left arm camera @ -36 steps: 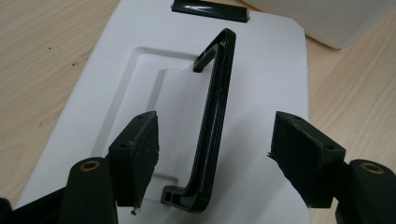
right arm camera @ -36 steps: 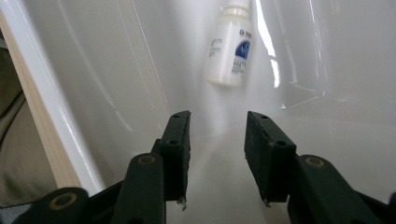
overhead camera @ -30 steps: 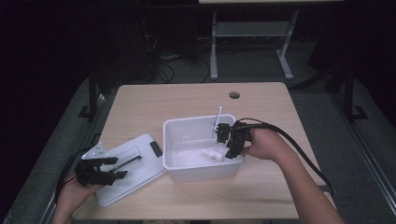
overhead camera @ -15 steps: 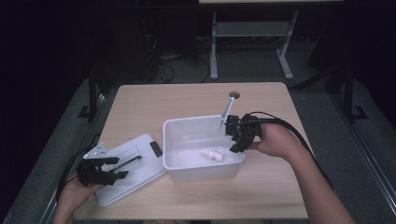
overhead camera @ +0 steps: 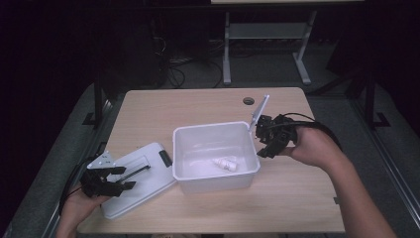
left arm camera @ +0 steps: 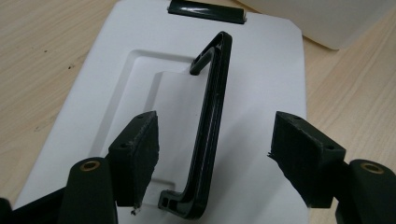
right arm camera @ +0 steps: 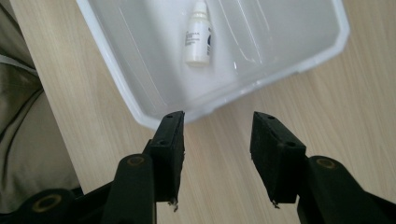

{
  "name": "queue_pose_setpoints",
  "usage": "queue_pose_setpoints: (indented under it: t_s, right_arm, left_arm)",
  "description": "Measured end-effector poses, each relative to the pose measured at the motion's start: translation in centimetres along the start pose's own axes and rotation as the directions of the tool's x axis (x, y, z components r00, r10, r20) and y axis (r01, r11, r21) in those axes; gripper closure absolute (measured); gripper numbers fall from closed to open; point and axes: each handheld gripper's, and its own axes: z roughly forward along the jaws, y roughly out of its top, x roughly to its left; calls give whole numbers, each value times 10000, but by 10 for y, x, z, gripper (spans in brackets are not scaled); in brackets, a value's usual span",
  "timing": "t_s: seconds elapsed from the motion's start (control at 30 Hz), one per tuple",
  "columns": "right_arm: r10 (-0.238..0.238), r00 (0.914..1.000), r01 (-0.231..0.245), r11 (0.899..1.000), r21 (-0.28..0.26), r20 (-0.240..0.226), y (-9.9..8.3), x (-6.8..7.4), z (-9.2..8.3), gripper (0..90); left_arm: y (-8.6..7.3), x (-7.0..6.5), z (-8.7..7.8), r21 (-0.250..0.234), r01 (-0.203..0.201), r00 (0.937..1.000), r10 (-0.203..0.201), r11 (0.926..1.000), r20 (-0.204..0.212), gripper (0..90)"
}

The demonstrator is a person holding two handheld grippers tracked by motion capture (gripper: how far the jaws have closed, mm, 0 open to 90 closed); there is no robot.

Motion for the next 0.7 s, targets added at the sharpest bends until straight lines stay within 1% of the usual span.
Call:
queue_pose_setpoints:
  t_s: [0.07,0.13,0.27,0.4,0.5,0.53,0.57,0.63,0.67,0.7]
  right_arm:
    - [71,9999,-71,10000,-26,95,-6,-1,-4,528]
    - [264,9995,-263,9996,-78,158,-16,-2,-8,518]
    - [448,9988,-447,9990,-79,202,-25,-2,-9,512]
    - [630,9977,-628,9980,-91,230,-37,-2,-9,503]
    - [744,9970,-742,9972,-125,206,-41,-2,-8,493]
    - [820,9964,-817,9965,-179,201,-47,-3,-7,486]
    - [820,9964,-817,9965,-179,201,-47,-3,-7,486]
    - [942,9954,-938,9954,-216,199,-51,-2,-5,476]
    - [1030,9945,-1026,9944,-239,163,-57,-2,-1,471]
    - [1030,9945,-1026,9944,-239,163,-57,-2,-1,471]
  left_arm:
    - [0,-1,1,44,7,10000,-7,10000,19,316]
    - [1,-1,1,43,-16,10000,16,10000,18,316]
    - [1,-1,1,1,-7,10000,7,10000,0,316]
    - [1,-1,1,56,-25,10000,25,10000,21,316]
    - [1,-1,1,60,-39,10000,39,10000,1,314]
    - [1,-1,1,43,-20,10000,20,10000,9,314]
    - [1,-1,1,35,-12,10000,12,10000,12,314]
    - [0,-1,1,19,15,10000,-15,10000,4,314]
    - [0,-1,1,21,12,10000,-12,10000,1,314]
    - [0,-1,1,21,12,10000,-12,10000,1,314]
